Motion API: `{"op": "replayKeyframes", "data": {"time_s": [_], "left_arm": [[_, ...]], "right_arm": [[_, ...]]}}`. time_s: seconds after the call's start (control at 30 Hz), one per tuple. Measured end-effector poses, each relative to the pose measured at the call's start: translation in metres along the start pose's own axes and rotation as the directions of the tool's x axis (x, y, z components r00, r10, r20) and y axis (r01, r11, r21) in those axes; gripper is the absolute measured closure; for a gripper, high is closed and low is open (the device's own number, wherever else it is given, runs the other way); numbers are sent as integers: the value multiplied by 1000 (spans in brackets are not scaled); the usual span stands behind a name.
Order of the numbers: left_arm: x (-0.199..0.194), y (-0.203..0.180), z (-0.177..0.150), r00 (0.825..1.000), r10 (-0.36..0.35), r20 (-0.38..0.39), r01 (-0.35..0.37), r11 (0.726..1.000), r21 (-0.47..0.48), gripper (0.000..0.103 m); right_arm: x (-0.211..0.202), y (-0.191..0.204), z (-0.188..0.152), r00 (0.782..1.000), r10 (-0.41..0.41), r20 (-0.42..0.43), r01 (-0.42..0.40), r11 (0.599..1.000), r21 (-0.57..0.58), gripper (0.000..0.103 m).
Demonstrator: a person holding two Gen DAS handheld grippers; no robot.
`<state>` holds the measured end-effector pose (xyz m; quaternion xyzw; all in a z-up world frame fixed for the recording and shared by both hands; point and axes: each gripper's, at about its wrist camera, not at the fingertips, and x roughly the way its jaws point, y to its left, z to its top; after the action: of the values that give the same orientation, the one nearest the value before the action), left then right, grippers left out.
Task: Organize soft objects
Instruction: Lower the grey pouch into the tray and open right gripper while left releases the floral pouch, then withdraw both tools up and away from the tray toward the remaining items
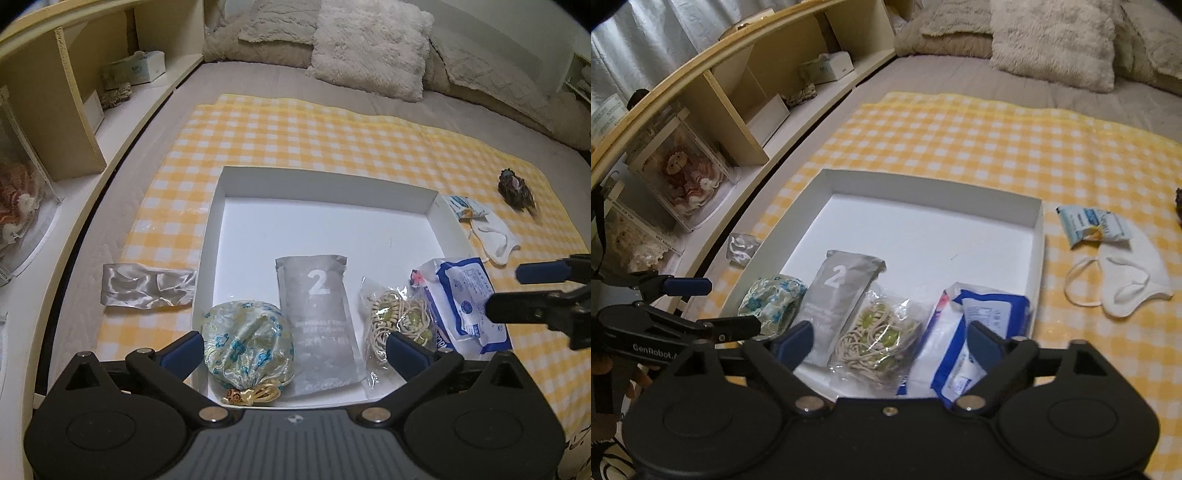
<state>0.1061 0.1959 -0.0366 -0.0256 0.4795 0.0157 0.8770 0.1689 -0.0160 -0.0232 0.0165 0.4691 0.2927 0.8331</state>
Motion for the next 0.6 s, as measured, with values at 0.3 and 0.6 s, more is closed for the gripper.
{"op": "replayKeyframes", "data": {"time_s": [0.3,0.6], "left_arm": [[-14,-5,1,999,4,40,-3,1000,-22,0],[-27,-20,7,996,-10,83,11,1000,-7,0]], "right_arm": [[-24,-3,-9,997,-53,64,56,998,-42,0],[-47,-18,-14,989,-104,109,109,993,-43,0]]}}
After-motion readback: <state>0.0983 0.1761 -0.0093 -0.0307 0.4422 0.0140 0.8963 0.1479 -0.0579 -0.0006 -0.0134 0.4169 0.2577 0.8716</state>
